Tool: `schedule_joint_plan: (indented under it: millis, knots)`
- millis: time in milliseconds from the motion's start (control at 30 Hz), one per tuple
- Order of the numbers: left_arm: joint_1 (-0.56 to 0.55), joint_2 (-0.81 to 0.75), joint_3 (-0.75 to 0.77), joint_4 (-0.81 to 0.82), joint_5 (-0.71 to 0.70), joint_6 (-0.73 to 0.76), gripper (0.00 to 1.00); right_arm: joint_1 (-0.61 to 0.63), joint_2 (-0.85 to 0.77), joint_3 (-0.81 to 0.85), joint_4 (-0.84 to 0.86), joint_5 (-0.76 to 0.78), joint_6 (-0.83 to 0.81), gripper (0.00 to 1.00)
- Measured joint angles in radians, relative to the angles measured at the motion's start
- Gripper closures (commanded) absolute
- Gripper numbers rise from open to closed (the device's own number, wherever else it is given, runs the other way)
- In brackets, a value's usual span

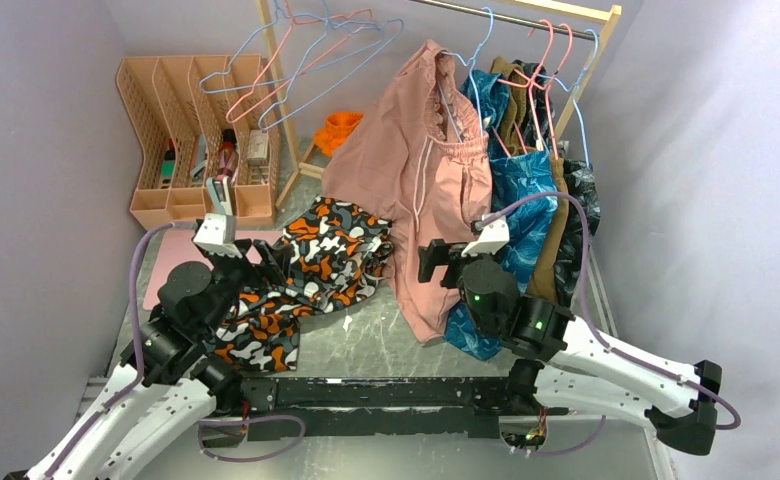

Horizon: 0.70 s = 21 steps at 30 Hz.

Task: Place the shorts on the hanger
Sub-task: Adjust the shorts at the center of the board.

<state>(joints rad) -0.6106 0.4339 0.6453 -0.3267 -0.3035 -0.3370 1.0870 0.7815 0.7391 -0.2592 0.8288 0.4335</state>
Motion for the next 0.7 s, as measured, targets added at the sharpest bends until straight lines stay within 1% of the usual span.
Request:
schedule_joint_plan:
  millis: [200, 367, 533, 700]
  knots:
    - [0.0, 0.031, 0.0, -0.008, 0.001, -0.004, 0.02, 0.0, -0.059, -0.039, 0.037, -0.042, -0.049, 0.0]
    - [0.0, 0.006, 0.0, -0.007, 0.001, -0.002, 0.02, 0.0, -0.05, -0.035, 0.036, -0.095, -0.058, 0.0]
    - [0.0, -0.018, 0.0, -0.007, 0.0, 0.006, 0.02, 0.0, 0.04, 0.037, 0.034, -0.211, -0.099, 0.0]
    - [0.0, -0.026, -0.003, -0.005, -0.002, 0.011, 0.02, 0.0, 0.177, 0.109, 0.083, -0.323, -0.121, 0.01]
